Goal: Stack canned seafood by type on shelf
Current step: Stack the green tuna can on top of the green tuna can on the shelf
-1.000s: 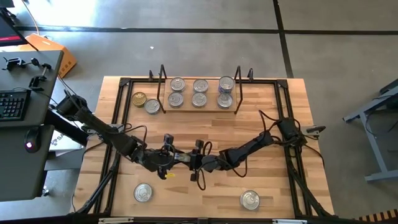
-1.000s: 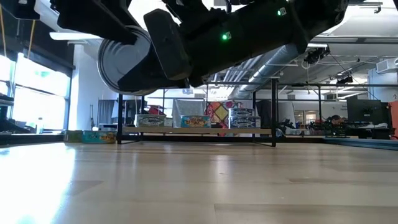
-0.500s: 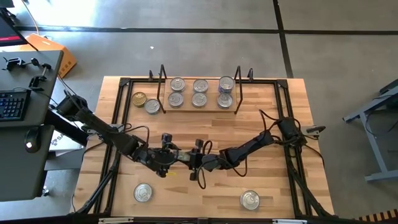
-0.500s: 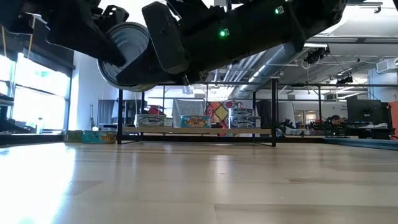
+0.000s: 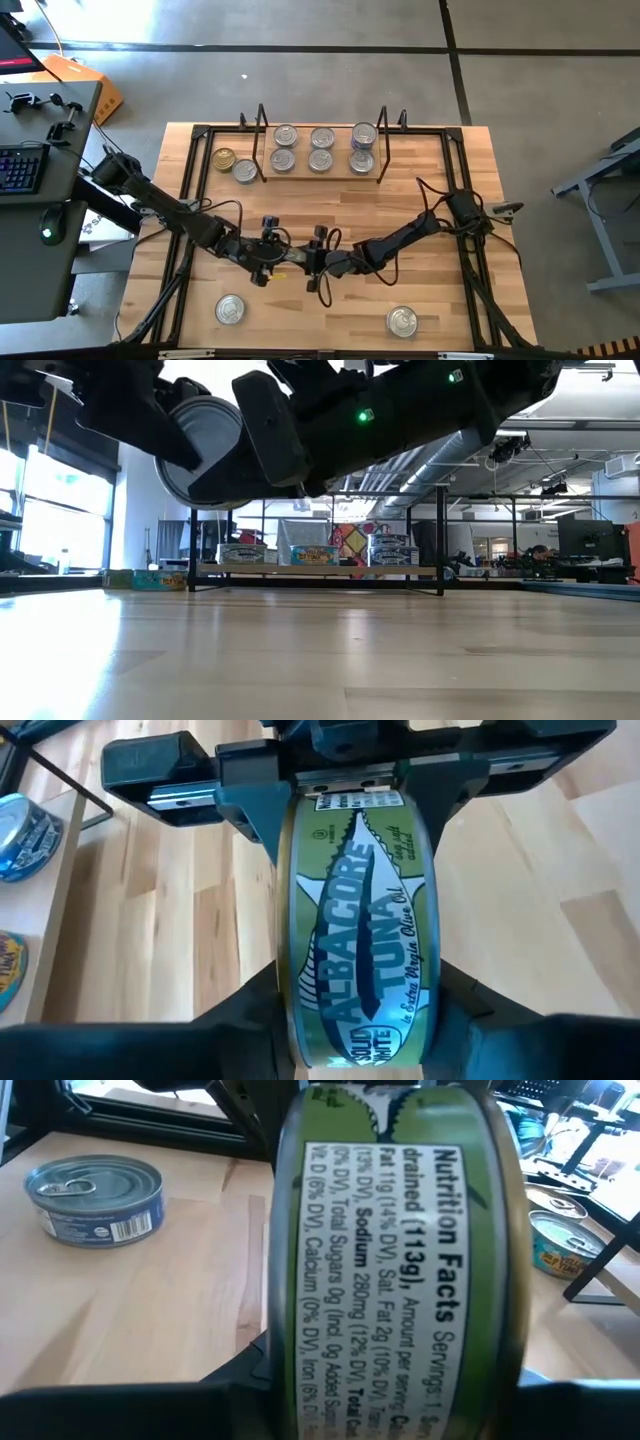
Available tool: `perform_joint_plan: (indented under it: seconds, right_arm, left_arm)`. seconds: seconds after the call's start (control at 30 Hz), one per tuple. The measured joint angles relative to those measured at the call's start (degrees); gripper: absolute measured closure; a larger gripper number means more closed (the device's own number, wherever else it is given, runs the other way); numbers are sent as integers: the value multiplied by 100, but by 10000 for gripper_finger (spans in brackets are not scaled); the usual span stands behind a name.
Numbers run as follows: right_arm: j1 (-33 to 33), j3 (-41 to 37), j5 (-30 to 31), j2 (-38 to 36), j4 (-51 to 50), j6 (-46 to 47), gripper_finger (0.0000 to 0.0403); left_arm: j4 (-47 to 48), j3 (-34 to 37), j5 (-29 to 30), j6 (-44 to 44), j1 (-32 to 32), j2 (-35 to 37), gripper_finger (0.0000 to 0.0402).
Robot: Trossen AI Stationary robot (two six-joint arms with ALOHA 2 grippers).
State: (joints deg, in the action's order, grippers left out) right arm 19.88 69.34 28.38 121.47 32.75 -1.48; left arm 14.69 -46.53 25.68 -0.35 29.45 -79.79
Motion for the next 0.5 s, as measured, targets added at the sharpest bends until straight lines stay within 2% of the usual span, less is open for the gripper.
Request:
perform_joint_plan:
  seconds: [0.23,0.5]
  right_arm:
    - [9,11,-12,0,-148,54,266]
    - [2,9,-143,-7,-746,305,188]
  left_arm:
    - [47,-2,-148,296,76,-14,278]
    - [687,14,-299,339,116,-22,280]
